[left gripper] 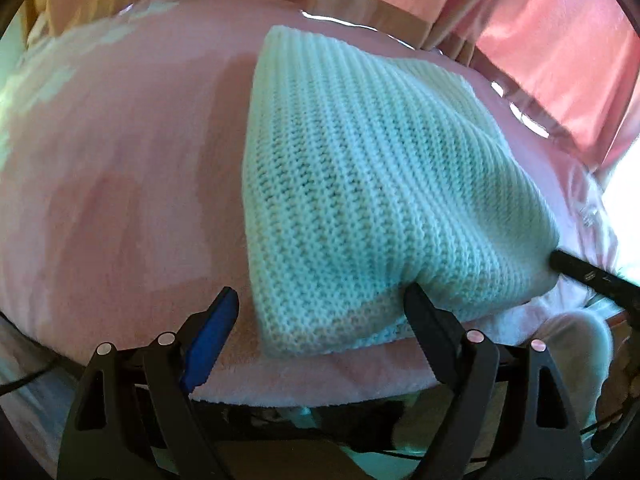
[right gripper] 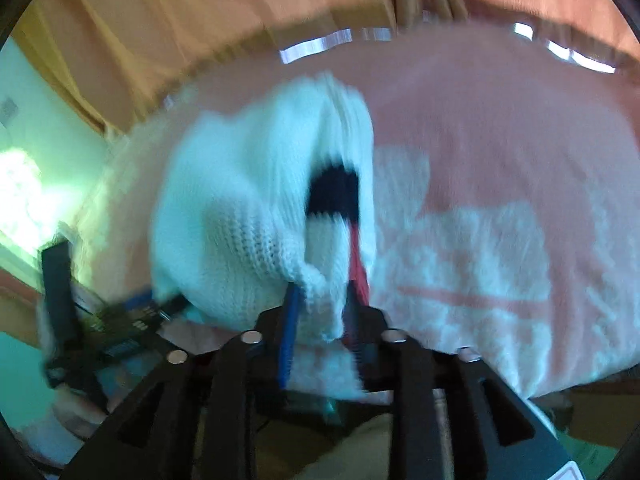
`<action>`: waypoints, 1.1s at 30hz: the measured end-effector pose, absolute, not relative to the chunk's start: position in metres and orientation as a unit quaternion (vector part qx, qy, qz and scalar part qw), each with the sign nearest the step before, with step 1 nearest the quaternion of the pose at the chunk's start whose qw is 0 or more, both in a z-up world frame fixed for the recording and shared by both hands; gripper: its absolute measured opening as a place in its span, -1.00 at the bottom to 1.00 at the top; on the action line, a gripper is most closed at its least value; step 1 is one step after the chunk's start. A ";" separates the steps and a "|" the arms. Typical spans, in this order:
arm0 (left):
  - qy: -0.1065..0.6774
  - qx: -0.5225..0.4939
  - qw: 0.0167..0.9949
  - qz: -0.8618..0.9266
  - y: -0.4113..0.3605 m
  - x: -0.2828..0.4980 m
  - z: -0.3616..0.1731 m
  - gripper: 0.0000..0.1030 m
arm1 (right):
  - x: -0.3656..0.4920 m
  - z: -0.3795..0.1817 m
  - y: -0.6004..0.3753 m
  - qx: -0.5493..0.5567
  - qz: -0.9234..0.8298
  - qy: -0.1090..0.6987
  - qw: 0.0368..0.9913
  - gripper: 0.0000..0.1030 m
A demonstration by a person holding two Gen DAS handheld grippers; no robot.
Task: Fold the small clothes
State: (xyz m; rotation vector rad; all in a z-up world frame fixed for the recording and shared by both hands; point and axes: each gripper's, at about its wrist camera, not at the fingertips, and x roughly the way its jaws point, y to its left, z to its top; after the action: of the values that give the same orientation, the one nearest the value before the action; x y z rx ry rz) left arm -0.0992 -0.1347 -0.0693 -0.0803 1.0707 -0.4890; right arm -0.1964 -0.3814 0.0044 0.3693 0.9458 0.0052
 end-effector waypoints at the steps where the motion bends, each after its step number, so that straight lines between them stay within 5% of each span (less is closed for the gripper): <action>1: 0.504 -0.038 0.832 -0.229 -0.133 -0.099 -0.069 0.59 | -0.195 0.014 -0.382 0.178 0.008 0.441 0.880 -0.36; 2: 0.502 -0.034 0.834 -0.227 -0.131 -0.099 -0.070 0.59 | -0.188 0.028 -0.383 0.178 0.021 0.423 0.888 -0.06; 4: 0.506 -0.032 0.832 -0.227 -0.131 -0.098 -0.072 0.59 | -0.159 0.035 -0.384 0.173 0.040 0.410 0.895 0.21; 7: 0.512 -0.028 0.829 -0.225 -0.133 -0.097 -0.075 0.59 | -0.108 0.008 -0.385 0.170 0.058 0.451 0.874 0.19; 10: 0.510 -0.022 0.829 -0.227 -0.135 -0.096 -0.075 0.59 | -0.071 -0.028 -0.376 0.163 0.069 0.493 0.852 -0.69; 15: 0.510 -0.026 0.828 -0.232 -0.133 -0.090 -0.074 0.60 | -0.092 0.030 -0.405 0.177 0.047 0.384 0.905 -0.72; 18: 0.517 -0.046 0.821 -0.239 -0.130 -0.084 -0.072 0.59 | -0.076 -0.016 -0.415 0.137 0.003 0.472 0.871 -0.61; 22: 0.510 -0.095 0.815 -0.258 -0.114 -0.080 -0.054 0.60 | -0.120 0.007 -0.411 0.160 -0.001 0.428 0.890 -0.51; 25: 0.497 -0.119 0.820 -0.256 -0.101 -0.074 -0.039 0.64 | -0.166 0.030 -0.393 0.157 0.017 0.398 0.904 -0.03; 27: 0.498 -0.121 0.821 -0.252 -0.103 -0.071 -0.037 0.65 | -0.184 0.022 -0.379 0.146 0.034 0.414 0.898 0.02; 28: 0.500 -0.116 0.821 -0.250 -0.107 -0.068 -0.038 0.65 | -0.187 0.015 -0.375 0.138 0.034 0.427 0.893 -0.15; 30: 0.504 -0.099 0.824 -0.239 -0.116 -0.067 -0.041 0.65 | -0.186 -0.013 -0.369 0.120 0.013 0.470 0.875 -0.84; 33: 0.511 -0.078 0.823 -0.235 -0.127 -0.072 -0.043 0.65 | -0.205 -0.014 -0.386 0.143 -0.006 0.470 0.871 -0.84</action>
State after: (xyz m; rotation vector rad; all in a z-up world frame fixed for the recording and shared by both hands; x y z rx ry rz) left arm -0.0717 -0.1271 -0.0435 -0.1649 1.0860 -0.4999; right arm -0.2045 -0.3857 -0.0138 0.2990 0.9837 -0.0125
